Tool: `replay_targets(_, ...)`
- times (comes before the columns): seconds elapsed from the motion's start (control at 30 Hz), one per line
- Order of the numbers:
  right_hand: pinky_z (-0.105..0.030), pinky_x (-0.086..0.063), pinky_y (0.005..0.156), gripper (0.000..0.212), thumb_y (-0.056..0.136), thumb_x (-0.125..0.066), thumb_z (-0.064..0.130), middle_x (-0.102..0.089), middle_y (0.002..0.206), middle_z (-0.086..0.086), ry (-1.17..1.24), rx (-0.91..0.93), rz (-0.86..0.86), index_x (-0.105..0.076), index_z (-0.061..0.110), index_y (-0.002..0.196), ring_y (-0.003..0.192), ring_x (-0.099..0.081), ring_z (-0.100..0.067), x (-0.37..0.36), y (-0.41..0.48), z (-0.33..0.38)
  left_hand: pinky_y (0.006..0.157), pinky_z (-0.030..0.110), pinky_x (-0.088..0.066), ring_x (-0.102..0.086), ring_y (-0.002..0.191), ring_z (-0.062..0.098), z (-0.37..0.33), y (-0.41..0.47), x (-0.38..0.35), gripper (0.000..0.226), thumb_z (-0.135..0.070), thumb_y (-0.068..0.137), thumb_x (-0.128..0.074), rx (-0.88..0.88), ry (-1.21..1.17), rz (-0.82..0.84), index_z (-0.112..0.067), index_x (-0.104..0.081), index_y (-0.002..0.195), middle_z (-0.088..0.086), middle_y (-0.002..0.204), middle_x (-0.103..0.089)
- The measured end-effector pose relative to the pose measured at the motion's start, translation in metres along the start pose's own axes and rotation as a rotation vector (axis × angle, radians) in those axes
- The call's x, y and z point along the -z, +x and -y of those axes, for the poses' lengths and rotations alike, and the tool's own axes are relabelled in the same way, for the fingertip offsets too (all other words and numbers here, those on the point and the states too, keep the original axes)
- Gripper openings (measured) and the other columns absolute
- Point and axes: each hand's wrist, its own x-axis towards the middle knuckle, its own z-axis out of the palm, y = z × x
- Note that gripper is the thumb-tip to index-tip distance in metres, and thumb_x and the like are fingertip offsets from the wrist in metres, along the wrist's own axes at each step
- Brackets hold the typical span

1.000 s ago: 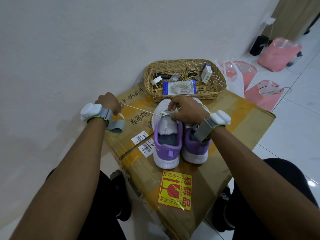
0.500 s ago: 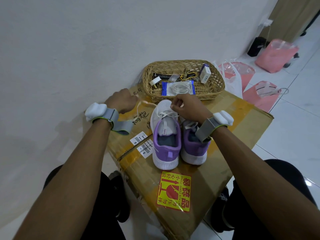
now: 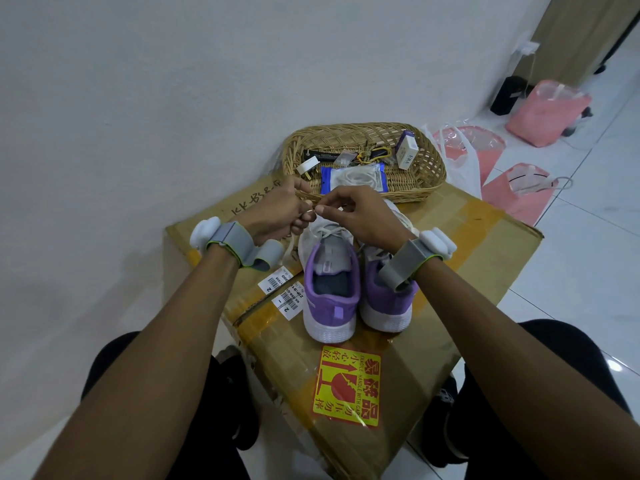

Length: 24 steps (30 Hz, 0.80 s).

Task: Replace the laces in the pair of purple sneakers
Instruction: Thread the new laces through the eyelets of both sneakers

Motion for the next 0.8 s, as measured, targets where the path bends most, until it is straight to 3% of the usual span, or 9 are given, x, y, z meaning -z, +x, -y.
replay_targets(0.1,-0.011,-0.041,0.062,0.016,0.087,-0.073,0.025,-0.071,0.083,0.003,0.013,0.014,-0.006,-0.075,0.011,0.095,0.066,-0.059,0.009,0.0017,-0.0003,-0.0003,0.047,0.024,-0.025,-0.033,0.048,0.012,-0.0016,-0.0006,-0.0032,0.020,0.003,0.103,-0.037,0.003,-0.090,0.026,-0.017,-0.034,0.103,0.009,0.065,-0.042)
replay_targets(0.23,-0.031,-0.053,0.075,0.011,0.086,-0.074,0.022,-0.073,0.085,0.002,0.044,0.021,-0.023,-0.076,0.014,0.092,0.079,-0.066,-0.004,0.0032,-0.0009,0.0000,0.043,0.021,-0.028,-0.036,0.050,0.012,-0.0038,-0.0016,-0.0041,0.021,0.003,0.102,-0.041,-0.013,-0.146,0.031,-0.013,-0.031,0.109,0.010,0.066,-0.043)
replay_targets(0.37,-0.039,-0.054,0.079,0.011,0.085,-0.075,0.022,-0.074,0.085,0.001,0.093,0.003,-0.042,-0.078,0.014,0.092,0.085,-0.069,-0.017,0.0036,-0.0010,-0.0013,0.041,0.020,-0.029,-0.038,0.049,0.012,-0.0037,-0.0006,-0.0032,0.024,0.000,0.102,-0.047,-0.037,-0.190,0.056,-0.014,-0.029,0.109,0.012,0.068,-0.044)
replay_targets(0.5,-0.033,-0.052,0.071,0.013,0.084,-0.076,0.019,-0.075,0.080,0.001,0.182,-0.022,-0.048,-0.079,0.010,0.092,0.074,-0.066,-0.009,0.0043,-0.0010,-0.0010,0.042,0.019,-0.031,-0.038,0.052,0.013,-0.0025,0.0011,-0.0016,0.028,-0.005,0.102,-0.052,-0.059,-0.214,0.088,-0.016,-0.026,0.108,0.013,0.072,-0.047)
replay_targets(0.6,-0.014,-0.044,0.062,0.015,0.084,-0.076,0.015,-0.069,0.068,0.012,0.252,-0.056,-0.057,-0.078,0.004,0.094,0.059,-0.059,0.005,0.0046,-0.0013,-0.0015,0.043,0.019,-0.032,-0.040,0.052,0.012,-0.0020,0.0013,-0.0004,0.031,-0.008,0.102,-0.054,-0.075,-0.219,0.114,-0.017,-0.026,0.108,0.011,0.069,-0.049)
replay_targets(0.7,-0.014,-0.046,0.066,0.014,0.083,-0.076,0.012,-0.072,0.073,0.003,0.312,-0.055,-0.056,-0.077,0.001,0.093,0.064,-0.062,0.003,0.0056,-0.0028,0.0002,0.043,0.018,-0.033,-0.042,0.050,0.010,-0.0017,0.0001,-0.0003,0.030,-0.014,0.101,-0.058,-0.107,-0.214,0.123,-0.016,-0.029,0.107,0.007,0.065,-0.055)
replay_targets(0.8,-0.014,-0.045,0.062,0.012,0.085,-0.074,0.011,-0.069,0.067,0.012,0.265,-0.053,-0.072,-0.077,0.001,0.090,0.058,-0.060,0.003,0.0090,-0.0012,0.0007,0.045,0.019,-0.035,-0.044,0.052,0.011,-0.0024,0.0006,0.0037,0.029,-0.033,0.098,-0.061,-0.135,-0.102,0.130,-0.011,-0.043,0.103,0.005,0.065,-0.057)
